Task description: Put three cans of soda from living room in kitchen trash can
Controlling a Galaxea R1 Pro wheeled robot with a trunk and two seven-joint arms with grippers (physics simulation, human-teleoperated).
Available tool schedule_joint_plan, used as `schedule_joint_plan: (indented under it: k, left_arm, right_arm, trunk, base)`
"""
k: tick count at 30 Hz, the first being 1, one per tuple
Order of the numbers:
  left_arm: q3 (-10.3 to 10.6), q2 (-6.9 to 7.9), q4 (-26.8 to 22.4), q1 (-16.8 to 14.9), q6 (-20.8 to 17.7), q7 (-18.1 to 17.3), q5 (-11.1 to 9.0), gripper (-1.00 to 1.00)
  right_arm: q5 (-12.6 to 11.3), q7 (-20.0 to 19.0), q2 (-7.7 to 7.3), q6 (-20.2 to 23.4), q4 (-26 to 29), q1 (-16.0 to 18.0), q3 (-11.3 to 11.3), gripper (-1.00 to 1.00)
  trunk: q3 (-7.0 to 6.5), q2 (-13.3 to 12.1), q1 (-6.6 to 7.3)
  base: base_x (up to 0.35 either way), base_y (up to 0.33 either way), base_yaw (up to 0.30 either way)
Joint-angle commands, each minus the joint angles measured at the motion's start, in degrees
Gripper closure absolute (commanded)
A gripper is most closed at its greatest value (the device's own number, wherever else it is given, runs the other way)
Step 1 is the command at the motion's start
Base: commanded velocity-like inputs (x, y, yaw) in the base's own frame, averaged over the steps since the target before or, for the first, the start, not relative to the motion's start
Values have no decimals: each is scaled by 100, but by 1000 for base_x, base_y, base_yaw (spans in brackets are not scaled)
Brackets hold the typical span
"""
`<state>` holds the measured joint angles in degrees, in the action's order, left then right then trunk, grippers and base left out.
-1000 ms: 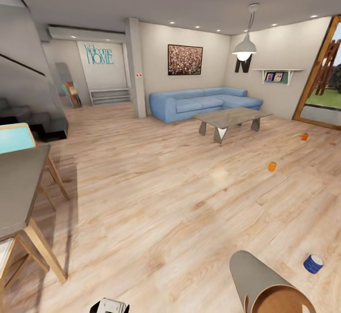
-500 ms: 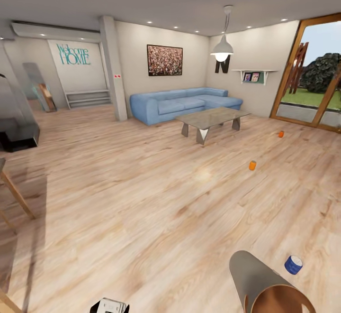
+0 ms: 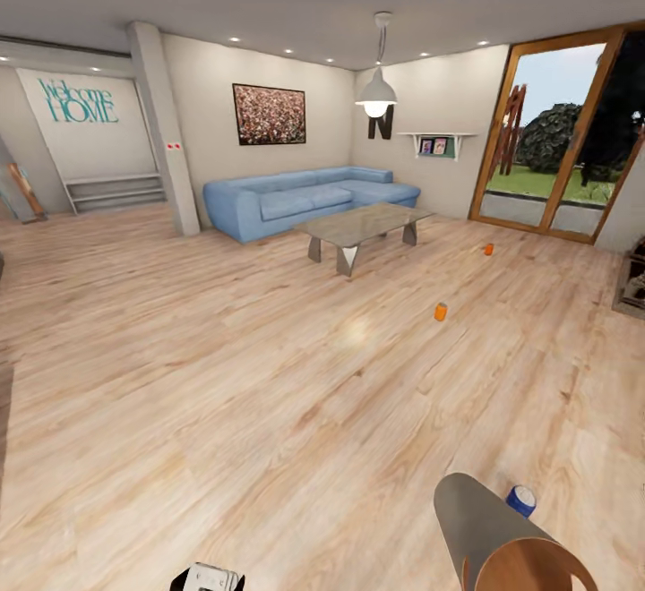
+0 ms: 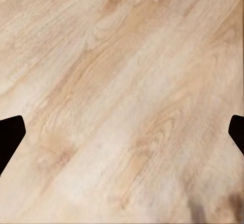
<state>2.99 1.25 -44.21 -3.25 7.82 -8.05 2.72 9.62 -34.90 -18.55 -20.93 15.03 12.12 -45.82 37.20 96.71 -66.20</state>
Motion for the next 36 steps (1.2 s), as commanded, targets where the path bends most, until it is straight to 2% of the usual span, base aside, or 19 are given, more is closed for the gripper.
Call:
schedule_joint_plan:
  k: [1, 29, 36]
  left_arm:
    - [0, 0, 0, 0, 0, -1, 0, -100]
    - [-2, 1, 0, 0, 0, -7, -6, -100]
    - [0, 4, 0, 0, 0, -4, -16, -100]
  right_arm:
    - [-39, -37, 0, -9, 11, 4, -41, 100]
    - [-39, -35, 10, -15, 41, 2, -41, 100]
    - [-39, -35, 23, -16, 54, 2, -41, 100]
  trunk:
    - [-1, 0, 0]
    - [-1, 0, 0]
    - [-1, 0, 0]
  base:
    - [315, -19, -189]
    - [322, -1, -21]
    - [117, 0, 0]
